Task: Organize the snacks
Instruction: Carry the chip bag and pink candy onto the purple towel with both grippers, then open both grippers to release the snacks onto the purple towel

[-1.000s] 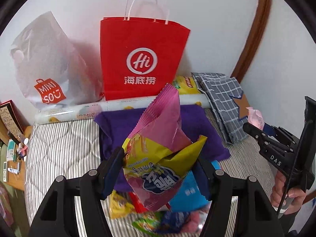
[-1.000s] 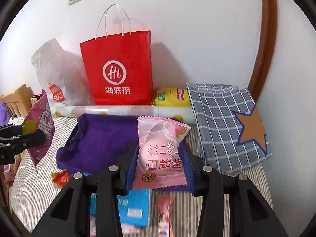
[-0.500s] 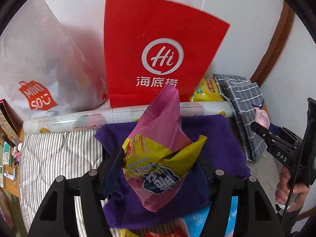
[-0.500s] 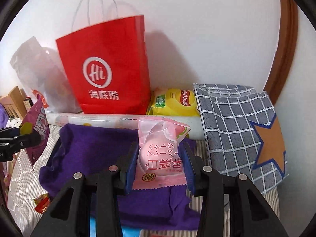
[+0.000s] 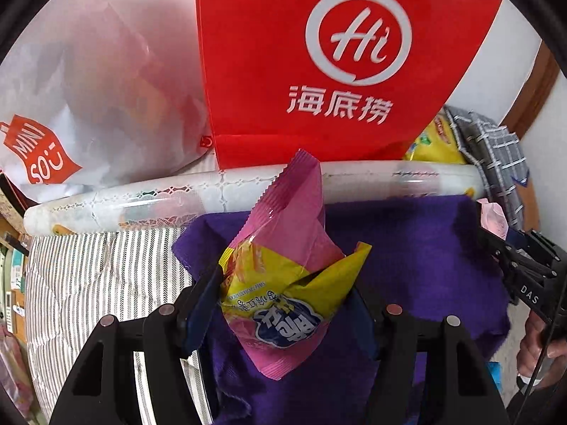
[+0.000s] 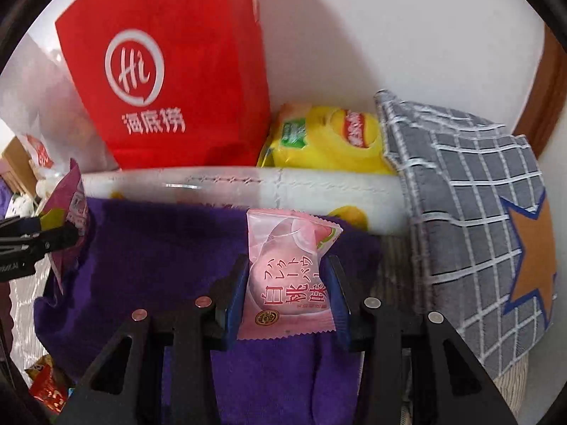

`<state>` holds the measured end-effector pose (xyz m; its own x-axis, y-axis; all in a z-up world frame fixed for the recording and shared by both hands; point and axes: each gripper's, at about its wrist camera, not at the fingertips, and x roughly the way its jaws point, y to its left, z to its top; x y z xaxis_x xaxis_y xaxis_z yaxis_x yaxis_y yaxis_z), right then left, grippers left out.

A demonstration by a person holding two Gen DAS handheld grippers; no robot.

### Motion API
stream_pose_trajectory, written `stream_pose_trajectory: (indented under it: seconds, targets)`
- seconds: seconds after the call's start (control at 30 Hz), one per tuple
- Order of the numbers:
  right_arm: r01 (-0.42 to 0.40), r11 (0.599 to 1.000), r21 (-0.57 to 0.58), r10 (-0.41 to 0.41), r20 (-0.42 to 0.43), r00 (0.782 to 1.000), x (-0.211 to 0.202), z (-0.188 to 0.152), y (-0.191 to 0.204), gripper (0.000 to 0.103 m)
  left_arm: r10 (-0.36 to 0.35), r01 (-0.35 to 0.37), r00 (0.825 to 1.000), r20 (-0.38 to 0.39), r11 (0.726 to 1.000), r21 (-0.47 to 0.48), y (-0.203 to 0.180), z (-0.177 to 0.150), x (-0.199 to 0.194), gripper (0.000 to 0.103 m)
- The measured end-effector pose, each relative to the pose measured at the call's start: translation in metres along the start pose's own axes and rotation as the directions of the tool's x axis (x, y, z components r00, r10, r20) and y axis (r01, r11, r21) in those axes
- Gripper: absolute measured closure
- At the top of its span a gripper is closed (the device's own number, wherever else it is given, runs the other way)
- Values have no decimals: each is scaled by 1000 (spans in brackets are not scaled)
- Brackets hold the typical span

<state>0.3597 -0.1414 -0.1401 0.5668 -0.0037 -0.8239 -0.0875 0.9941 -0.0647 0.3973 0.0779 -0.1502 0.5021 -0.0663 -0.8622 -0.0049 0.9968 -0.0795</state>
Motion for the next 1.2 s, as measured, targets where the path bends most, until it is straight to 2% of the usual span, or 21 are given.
stream_pose_trajectory:
  seconds: [0.27, 0.8, 0.93, 1.07, 1.2]
  targets:
    - [15, 999, -34, -17, -49, 999, 20, -7, 5, 60, 17, -15, 999, -35, 999, 50, -11, -5, 21, 37]
    - [24, 998, -49, -28, -86, 996, 39, -8, 10, 59, -22, 24, 999, -49, 999, 36, -9, -4, 24, 34]
    - [20, 999, -51, -24, -77, 997, 33, -9, 10, 48, -43, 45, 998, -55, 999, 28, -8, -3, 24, 33]
    - [7, 999, -49, -10, -56, 998, 22, -4, 12, 38, -70, 71, 996, -60, 997, 25, -9, -3, 21, 27]
    - [5, 999, -43, -6, -15, 1000, 4, -1, 12, 33, -93, 95, 994, -62, 995, 31, -14, -3, 12, 19]
